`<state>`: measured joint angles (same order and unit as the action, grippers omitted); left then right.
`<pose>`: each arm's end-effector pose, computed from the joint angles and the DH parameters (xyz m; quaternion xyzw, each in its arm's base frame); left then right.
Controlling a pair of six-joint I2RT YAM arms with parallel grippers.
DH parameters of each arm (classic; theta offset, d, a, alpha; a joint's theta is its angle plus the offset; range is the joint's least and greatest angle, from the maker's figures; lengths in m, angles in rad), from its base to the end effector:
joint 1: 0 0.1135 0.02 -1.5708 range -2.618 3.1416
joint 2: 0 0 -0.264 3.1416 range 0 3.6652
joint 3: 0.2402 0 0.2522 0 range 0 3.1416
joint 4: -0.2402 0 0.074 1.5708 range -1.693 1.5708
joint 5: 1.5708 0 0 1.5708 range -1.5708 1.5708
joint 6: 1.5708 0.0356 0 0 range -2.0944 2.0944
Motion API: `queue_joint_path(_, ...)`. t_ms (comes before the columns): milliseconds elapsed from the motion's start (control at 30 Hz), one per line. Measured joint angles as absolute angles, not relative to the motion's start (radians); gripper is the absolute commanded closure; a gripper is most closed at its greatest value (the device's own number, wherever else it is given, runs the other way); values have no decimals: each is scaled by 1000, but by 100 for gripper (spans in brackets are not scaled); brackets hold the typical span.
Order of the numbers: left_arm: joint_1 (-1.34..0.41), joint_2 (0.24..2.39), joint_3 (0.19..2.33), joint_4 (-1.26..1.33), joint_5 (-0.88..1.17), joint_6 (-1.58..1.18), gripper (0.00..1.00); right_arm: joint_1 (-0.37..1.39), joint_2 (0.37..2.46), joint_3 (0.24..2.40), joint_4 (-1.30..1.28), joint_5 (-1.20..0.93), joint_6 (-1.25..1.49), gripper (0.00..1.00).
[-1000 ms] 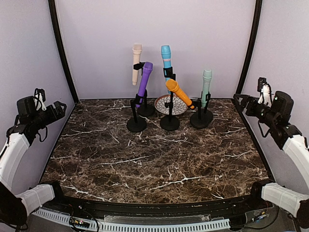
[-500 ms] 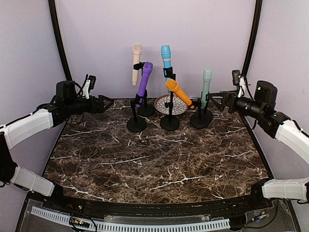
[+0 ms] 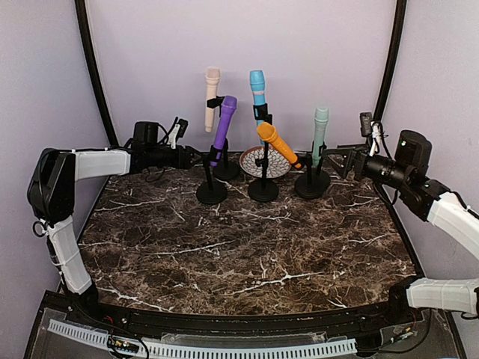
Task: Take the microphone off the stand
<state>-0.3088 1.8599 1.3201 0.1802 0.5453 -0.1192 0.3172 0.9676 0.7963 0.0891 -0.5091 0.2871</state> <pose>0.4078 -0.1495 0.2554 0.2276 0.7737 -0.3328 0.4887 0.2099 0.0872 0.3396 -0.1813 0.7092 0.3719 0.5708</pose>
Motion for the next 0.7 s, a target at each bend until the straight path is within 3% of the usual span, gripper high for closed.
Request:
queue_joint_path(300, -311, 1968, 1382, 197, 664, -84, 52, 317, 966, 793, 93, -509, 290, 1)
queue_joint_path(467, -311, 1988, 1395, 209, 688, -75, 71, 317, 968, 781, 104, -509, 290, 1)
queue_joint_path(600, -310, 1995, 1407, 216, 690, -51, 73, 317, 973, 773, 106, -509, 290, 1)
queue_joint_path(700, -310, 2001, 1415, 219, 693, -43, 67, 317, 973, 771, 106, -509, 290, 1)
